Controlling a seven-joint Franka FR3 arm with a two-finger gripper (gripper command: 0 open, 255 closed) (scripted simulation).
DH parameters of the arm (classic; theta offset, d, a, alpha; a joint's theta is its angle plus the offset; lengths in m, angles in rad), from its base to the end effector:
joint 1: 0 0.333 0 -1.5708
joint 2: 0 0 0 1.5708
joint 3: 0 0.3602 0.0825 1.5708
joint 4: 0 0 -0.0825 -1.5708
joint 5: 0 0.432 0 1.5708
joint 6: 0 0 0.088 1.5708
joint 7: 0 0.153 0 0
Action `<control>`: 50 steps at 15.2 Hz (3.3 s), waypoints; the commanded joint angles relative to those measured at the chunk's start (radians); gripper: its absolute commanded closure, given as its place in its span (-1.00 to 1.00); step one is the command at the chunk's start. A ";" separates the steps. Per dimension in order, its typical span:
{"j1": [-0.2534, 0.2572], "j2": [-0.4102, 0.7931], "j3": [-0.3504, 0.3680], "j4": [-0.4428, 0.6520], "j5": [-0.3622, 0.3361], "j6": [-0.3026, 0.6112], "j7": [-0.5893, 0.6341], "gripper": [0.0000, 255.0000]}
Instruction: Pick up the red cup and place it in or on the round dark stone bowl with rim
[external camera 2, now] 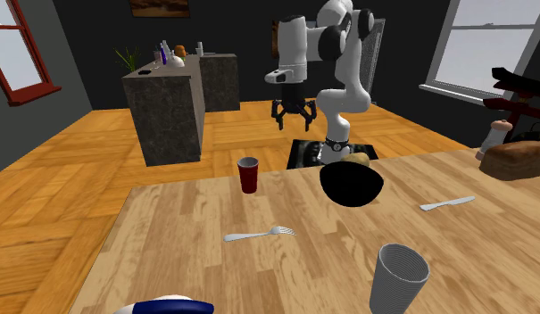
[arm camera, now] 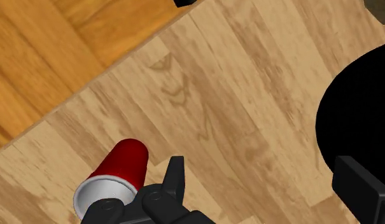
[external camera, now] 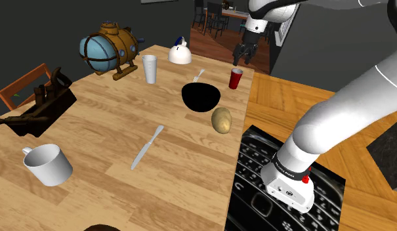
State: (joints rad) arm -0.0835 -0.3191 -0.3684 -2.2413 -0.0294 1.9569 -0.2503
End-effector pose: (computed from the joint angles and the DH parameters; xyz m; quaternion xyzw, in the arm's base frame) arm 0.4415 -0.2256 0.4687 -0.9952 0.0871 -0.0216 0.0379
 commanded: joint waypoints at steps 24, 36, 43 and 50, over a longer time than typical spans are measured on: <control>-0.153 0.693 -0.137 0.444 0.325 0.099 -0.388 -1.00; -0.153 0.693 -0.137 0.444 0.326 0.099 -0.388 1.00; -0.151 0.681 -0.141 0.455 0.317 0.077 -0.381 1.00; -0.146 0.645 -0.151 0.503 0.291 -0.001 -0.359 1.00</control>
State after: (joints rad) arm -0.2287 0.3297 -0.5181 -1.7471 0.2647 1.9686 -0.6117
